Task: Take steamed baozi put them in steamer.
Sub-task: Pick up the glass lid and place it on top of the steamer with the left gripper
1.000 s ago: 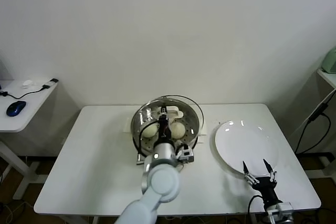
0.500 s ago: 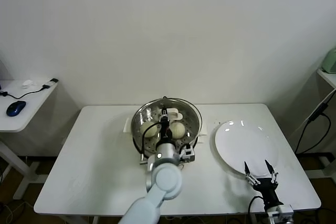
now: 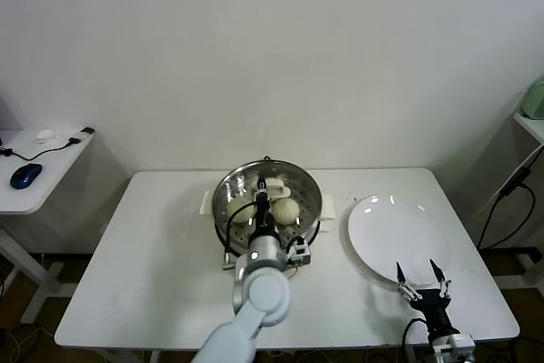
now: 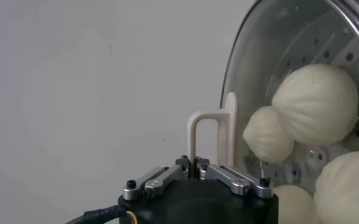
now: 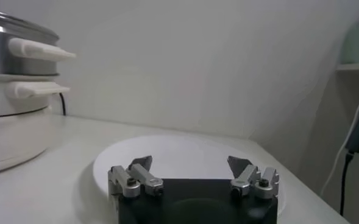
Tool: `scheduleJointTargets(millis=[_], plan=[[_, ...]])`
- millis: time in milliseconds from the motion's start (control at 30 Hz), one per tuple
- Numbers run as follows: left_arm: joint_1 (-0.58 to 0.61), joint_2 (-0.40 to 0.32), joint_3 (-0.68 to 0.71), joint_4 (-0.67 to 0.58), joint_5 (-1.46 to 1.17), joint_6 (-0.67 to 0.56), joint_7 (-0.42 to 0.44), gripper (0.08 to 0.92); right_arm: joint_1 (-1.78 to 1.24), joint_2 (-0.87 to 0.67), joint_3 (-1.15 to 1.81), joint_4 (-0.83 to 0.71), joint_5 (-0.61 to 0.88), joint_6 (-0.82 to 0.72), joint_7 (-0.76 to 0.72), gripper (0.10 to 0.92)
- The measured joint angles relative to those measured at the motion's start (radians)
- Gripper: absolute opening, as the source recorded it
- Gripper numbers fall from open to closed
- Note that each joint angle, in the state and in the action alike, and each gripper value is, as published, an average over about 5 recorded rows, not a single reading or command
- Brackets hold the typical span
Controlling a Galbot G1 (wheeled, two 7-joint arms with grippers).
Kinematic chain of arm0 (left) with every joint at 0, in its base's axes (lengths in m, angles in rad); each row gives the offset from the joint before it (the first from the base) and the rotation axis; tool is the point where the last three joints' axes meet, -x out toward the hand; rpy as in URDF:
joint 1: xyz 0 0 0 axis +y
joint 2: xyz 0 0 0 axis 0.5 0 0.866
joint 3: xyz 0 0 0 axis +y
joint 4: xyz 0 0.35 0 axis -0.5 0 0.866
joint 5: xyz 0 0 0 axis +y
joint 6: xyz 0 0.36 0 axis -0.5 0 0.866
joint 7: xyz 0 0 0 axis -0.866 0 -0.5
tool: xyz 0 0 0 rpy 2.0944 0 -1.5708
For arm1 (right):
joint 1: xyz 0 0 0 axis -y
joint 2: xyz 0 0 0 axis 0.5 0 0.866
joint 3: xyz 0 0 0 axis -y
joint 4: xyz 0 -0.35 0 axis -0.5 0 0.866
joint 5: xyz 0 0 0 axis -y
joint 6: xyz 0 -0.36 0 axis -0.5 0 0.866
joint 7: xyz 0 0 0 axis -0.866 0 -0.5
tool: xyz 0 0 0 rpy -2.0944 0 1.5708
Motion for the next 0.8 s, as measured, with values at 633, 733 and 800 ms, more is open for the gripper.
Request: scheduleJointTargets(millis=[633,733,800], plan=[[0.005,0.018,0.006,0.001,0.003,0.001,-0.025,0.255,-0.003,0.003,-0.005,-0.001,-0.014,0.021,-0.019,0.823],[0.003,0.02,0.006,-0.003,-0.003,0.002,-0.026,0.342,-0.003,0.002,-0.005,0.001,-0.015,0.022,-0.022,0.823],[0.003,0.023,0.008,-0.008,-0.008,0.002,-0.027,0.394,-0.005,0.001,-0.005,0.003,-0.015,0.022,-0.025,0.823]])
